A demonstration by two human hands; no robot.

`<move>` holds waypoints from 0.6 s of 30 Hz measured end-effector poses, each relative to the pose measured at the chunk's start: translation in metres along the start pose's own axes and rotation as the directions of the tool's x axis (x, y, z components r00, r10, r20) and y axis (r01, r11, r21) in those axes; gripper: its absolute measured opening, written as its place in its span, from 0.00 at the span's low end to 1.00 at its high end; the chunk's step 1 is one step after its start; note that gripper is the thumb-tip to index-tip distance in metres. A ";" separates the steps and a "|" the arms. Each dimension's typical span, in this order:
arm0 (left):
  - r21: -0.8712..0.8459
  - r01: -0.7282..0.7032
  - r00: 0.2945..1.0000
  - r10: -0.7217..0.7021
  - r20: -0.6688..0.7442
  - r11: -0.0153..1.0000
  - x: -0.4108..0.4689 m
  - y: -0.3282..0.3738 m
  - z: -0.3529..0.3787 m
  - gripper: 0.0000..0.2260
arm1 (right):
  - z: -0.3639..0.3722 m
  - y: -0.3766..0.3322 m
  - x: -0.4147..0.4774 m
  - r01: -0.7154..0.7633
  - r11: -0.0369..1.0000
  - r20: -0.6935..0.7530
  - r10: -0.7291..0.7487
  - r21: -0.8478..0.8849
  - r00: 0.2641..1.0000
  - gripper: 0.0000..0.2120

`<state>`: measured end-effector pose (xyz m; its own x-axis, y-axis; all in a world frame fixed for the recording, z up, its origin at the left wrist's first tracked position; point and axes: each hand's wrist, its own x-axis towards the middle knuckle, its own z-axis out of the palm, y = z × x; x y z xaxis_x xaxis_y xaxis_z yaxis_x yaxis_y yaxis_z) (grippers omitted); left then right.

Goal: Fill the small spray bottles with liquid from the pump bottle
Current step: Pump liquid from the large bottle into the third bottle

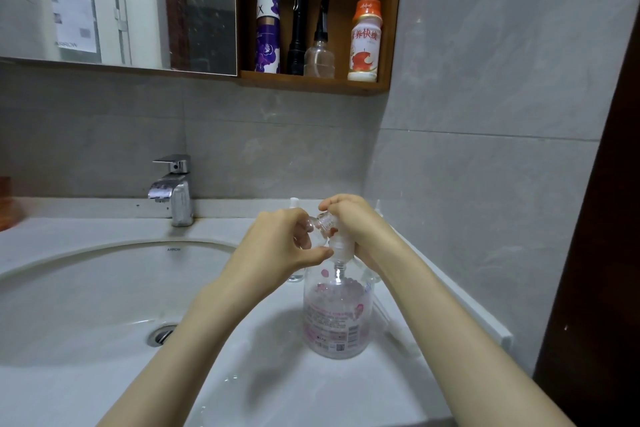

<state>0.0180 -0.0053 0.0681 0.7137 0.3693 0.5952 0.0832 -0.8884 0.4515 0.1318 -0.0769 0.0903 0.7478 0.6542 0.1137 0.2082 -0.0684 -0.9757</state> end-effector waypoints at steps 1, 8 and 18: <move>-0.002 0.002 1.000 -0.002 -0.004 1.000 -0.001 -0.001 0.000 0.12 | 0.000 0.000 0.000 0.008 1.000 0.007 -0.008 -0.007 1.000 0.10; 0.017 -0.018 1.000 0.018 -0.018 1.000 -0.001 -0.006 0.005 0.13 | -0.003 0.007 0.002 0.073 0.989 0.014 -0.072 -0.125 0.997 0.13; 0.003 0.000 1.000 0.000 0.007 1.000 0.000 -0.001 0.002 0.13 | -0.004 -0.001 -0.007 0.029 0.994 -0.018 -0.031 -0.101 0.999 0.08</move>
<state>0.0198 -0.0044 0.0662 0.7187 0.3673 0.5904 0.0855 -0.8893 0.4492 0.1284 -0.0842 0.0912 0.7525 0.6419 0.1472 0.2925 -0.1255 -0.9480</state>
